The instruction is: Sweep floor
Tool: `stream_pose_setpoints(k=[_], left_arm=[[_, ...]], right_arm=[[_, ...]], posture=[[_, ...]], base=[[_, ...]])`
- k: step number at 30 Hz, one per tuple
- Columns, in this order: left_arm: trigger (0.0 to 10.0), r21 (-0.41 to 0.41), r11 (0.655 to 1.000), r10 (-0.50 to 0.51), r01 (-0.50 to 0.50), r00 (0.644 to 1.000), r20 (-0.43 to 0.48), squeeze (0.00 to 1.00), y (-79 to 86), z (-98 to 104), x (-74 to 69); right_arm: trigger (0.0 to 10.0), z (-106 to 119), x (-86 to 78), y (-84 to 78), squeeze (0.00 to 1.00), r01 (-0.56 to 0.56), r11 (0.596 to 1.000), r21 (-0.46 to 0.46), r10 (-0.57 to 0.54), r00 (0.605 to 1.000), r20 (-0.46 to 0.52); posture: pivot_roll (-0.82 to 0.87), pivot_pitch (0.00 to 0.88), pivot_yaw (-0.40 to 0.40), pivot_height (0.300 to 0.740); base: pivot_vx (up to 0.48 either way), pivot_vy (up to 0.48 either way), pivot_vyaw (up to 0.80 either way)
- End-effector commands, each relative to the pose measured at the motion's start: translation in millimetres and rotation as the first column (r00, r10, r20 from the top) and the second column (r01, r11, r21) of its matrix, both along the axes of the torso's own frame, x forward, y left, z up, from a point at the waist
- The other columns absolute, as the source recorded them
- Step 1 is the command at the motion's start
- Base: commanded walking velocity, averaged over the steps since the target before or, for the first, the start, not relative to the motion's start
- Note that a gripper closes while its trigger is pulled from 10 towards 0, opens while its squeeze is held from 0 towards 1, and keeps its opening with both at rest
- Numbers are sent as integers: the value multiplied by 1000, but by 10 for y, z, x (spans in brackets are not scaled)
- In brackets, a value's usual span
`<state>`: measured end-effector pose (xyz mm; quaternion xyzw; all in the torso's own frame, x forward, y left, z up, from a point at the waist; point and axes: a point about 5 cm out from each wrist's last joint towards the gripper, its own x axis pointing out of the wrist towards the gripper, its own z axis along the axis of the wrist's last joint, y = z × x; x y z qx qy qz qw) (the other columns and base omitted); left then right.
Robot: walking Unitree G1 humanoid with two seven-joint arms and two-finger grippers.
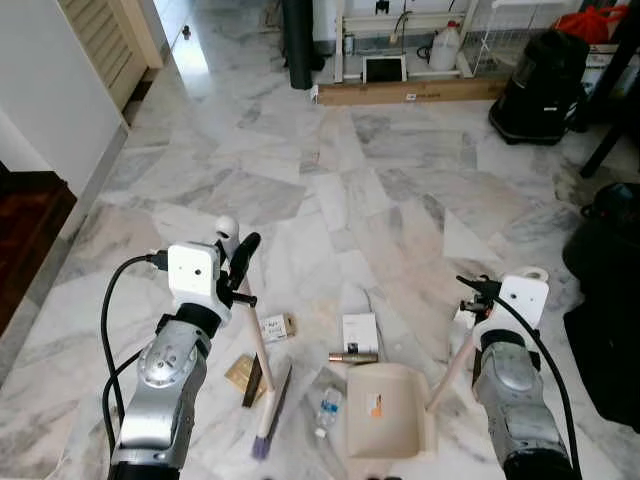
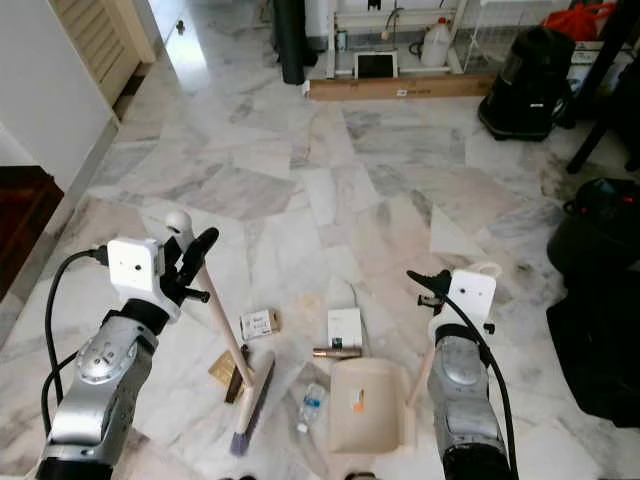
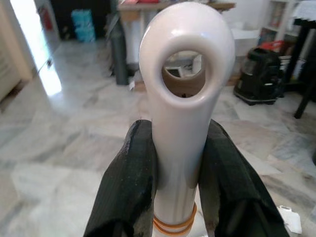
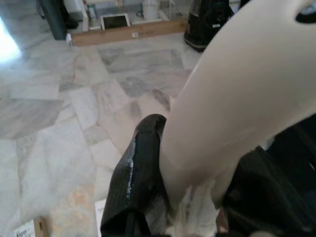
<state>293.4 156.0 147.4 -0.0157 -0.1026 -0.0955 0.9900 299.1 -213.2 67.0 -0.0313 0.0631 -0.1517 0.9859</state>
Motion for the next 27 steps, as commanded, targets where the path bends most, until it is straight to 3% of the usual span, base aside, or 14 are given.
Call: stream_pose_setpoints(k=[1,10,20,27], left_arm=[[10000,-40,999,31,-31,999,10,0,71,5,24],[10000,-101,990,95,-97,995,-21,0,171,-71,189],[10000,-9,997,78,-79,996,-35,0,180,-215,335],[10000,-23,996,81,-82,995,-57,0,164,-291,434]], right_arm=[[10000,-41,-21,28,0,-13,1000,-19,13,1000,7],[10000,-142,-37,11,0,3,1000,-12,-3,1000,15],[10000,-233,-82,115,0,-25,1000,10,25,999,31],[10000,-227,-96,129,0,-37,999,11,37,998,50]], posture=[[-15,162,66,740],[-12,167,69,740],[-38,163,66,740],[-77,147,51,740]], base=[[0,0,0],[0,0,0],[0,0,0],[0,0,0]])
